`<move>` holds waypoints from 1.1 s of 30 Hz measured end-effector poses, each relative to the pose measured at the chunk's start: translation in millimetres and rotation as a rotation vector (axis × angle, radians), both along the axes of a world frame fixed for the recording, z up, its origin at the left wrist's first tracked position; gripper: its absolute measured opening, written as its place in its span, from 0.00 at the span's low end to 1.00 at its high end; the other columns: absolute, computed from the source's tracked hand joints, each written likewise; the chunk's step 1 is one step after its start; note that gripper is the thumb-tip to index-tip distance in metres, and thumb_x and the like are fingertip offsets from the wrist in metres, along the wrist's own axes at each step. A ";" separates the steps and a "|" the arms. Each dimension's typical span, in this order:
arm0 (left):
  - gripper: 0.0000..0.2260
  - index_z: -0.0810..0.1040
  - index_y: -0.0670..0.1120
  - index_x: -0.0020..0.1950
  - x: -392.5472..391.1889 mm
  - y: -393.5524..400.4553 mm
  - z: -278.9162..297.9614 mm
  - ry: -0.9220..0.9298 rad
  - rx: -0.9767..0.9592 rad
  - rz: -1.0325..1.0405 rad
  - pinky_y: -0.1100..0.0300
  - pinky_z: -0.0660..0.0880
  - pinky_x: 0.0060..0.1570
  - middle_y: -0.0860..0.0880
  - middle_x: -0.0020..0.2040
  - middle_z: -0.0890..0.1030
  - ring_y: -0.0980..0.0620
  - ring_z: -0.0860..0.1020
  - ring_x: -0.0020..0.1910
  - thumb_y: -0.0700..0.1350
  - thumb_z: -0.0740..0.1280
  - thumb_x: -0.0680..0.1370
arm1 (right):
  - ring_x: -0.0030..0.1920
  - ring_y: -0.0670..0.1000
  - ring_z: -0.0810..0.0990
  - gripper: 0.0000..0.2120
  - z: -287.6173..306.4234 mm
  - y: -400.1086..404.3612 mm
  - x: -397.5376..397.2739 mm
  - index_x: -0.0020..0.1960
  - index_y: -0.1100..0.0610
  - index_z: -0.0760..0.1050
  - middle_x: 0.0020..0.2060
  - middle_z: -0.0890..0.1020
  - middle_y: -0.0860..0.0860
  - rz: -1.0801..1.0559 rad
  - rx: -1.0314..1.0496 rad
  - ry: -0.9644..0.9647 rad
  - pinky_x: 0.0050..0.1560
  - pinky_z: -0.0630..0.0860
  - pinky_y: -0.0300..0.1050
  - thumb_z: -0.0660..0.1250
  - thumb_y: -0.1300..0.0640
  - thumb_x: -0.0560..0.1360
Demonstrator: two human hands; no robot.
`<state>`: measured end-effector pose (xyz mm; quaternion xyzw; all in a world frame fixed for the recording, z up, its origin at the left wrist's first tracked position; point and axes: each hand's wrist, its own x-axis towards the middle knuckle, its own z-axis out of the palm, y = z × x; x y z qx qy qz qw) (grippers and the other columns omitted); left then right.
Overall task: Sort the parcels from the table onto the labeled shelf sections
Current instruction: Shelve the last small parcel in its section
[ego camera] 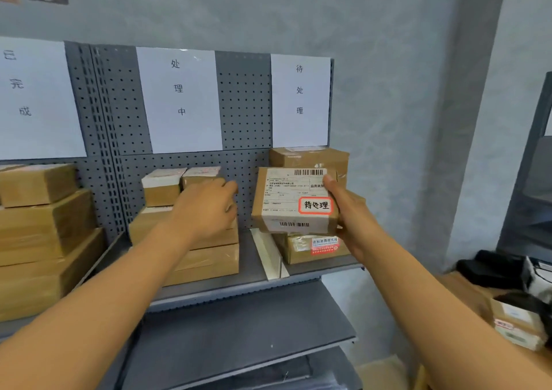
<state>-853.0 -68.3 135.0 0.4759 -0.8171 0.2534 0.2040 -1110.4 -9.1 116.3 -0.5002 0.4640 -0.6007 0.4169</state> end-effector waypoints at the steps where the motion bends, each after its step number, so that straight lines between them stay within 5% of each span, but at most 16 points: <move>1: 0.07 0.71 0.47 0.52 -6.2 -10.0 0.8 0.006 -0.007 0.007 0.56 0.69 0.36 0.50 0.45 0.75 0.47 0.76 0.45 0.50 0.59 0.81 | 0.48 0.49 0.87 0.21 -0.1 -11.5 -8.0 0.62 0.50 0.78 0.48 0.87 0.49 0.009 0.000 -0.002 0.50 0.82 0.46 0.62 0.38 0.77; 5: 0.07 0.72 0.48 0.53 -30.1 -55.9 4.6 0.017 -0.018 0.028 0.56 0.67 0.35 0.51 0.45 0.74 0.52 0.69 0.41 0.50 0.59 0.81 | 0.47 0.48 0.87 0.20 6.6 -62.4 -36.2 0.61 0.46 0.78 0.48 0.87 0.47 0.047 -0.022 0.009 0.47 0.81 0.45 0.61 0.36 0.77; 8: 0.07 0.71 0.48 0.52 -46.3 -96.5 7.0 0.025 -0.021 0.034 0.54 0.70 0.38 0.49 0.46 0.76 0.49 0.74 0.45 0.50 0.60 0.80 | 0.48 0.48 0.86 0.19 20.9 -106.1 -55.5 0.60 0.45 0.78 0.48 0.87 0.47 0.066 -0.067 0.035 0.46 0.80 0.44 0.59 0.36 0.78; 16: 0.16 0.72 0.48 0.68 -75.7 -194.9 18.8 0.087 -0.007 0.094 0.55 0.71 0.46 0.49 0.56 0.78 0.48 0.76 0.54 0.51 0.59 0.82 | 0.51 0.53 0.86 0.21 58.5 -218.5 -102.1 0.55 0.46 0.82 0.49 0.87 0.49 0.104 -0.071 0.089 0.54 0.81 0.51 0.58 0.34 0.78; 21: 0.16 0.72 0.48 0.67 -86.7 -225.0 23.8 0.059 0.014 0.164 0.52 0.75 0.51 0.48 0.58 0.78 0.48 0.76 0.56 0.51 0.59 0.82 | 0.48 0.52 0.87 0.20 76.6 -276.3 -120.5 0.49 0.43 0.83 0.48 0.87 0.49 0.153 -0.052 0.067 0.45 0.81 0.44 0.58 0.32 0.77; 27: 0.17 0.71 0.49 0.68 -91.5 -244.3 25.1 0.077 0.015 0.257 0.53 0.75 0.52 0.48 0.61 0.78 0.48 0.76 0.58 0.52 0.59 0.81 | 0.35 0.55 0.87 0.21 109.5 -333.0 -142.7 0.52 0.53 0.80 0.40 0.84 0.55 0.217 0.044 -0.043 0.34 0.82 0.53 0.64 0.36 0.75; 33: 0.17 0.71 0.51 0.69 -98.3 -248.4 24.1 0.090 0.041 0.324 0.54 0.75 0.53 0.49 0.63 0.77 0.49 0.75 0.60 0.53 0.59 0.81 | 0.45 0.57 0.86 0.30 117.7 -371.1 -152.1 0.65 0.56 0.76 0.59 0.80 0.59 0.319 0.257 0.206 0.39 0.83 0.50 0.67 0.35 0.73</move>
